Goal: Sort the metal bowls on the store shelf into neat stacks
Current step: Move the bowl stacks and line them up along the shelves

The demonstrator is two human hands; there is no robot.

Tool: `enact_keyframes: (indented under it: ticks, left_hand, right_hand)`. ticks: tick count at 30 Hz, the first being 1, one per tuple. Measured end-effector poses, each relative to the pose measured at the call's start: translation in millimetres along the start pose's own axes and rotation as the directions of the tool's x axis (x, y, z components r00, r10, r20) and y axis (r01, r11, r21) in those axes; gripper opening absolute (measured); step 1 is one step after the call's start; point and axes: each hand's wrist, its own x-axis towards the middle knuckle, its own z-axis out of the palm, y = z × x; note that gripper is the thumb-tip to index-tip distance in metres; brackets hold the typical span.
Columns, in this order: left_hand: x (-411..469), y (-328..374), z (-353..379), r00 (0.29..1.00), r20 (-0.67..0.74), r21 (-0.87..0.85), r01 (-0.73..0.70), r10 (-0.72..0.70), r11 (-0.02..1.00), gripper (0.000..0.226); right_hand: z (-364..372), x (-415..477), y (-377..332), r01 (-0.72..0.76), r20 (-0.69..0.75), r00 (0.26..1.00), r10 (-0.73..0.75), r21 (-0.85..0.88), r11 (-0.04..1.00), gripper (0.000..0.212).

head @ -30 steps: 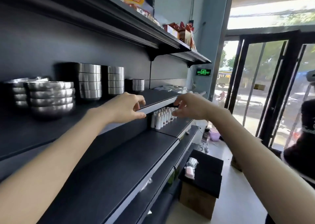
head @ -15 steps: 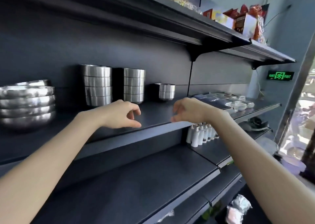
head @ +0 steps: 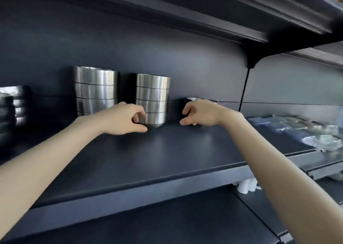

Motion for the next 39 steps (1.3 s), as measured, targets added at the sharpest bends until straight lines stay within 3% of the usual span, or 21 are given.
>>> enact_keyframes:
  ticks: [11,20,27,32,36,39]
  left_hand:
    - [21,3,10,0.969,-0.059,-0.064,0.234,-0.238,0.97,0.058]
    - [-5,17,9,0.914,-0.095,-0.076,0.389,-0.395,0.918,0.058]
    - [-72,0,-20,0.853,-0.19,-0.074,0.481,-0.486,0.873,0.049]
    - [-135,-33,-47,0.786,-0.358,-0.09,0.509,-0.504,0.856,0.044]
    - [-190,-67,-72,0.715,-0.517,-0.127,0.48,-0.471,0.868,0.034]
    - [-220,-92,-89,0.668,-0.585,-0.132,0.482,-0.46,0.866,0.04]
  right_hand:
    - [-5,79,27,0.213,0.062,0.973,-0.221,0.111,0.971,0.044]
    - [0,98,16,0.425,0.109,0.888,-0.446,0.169,0.889,0.035]
    - [12,88,-54,0.547,0.128,0.811,-0.571,0.18,0.818,0.04]
    - [30,72,-131,0.6,0.15,0.756,-0.637,0.23,0.766,0.038]
    - [48,68,-194,0.586,0.138,0.755,-0.641,0.296,0.754,0.046]
    - [61,66,-233,0.55,0.128,0.774,-0.62,0.349,0.759,0.054]
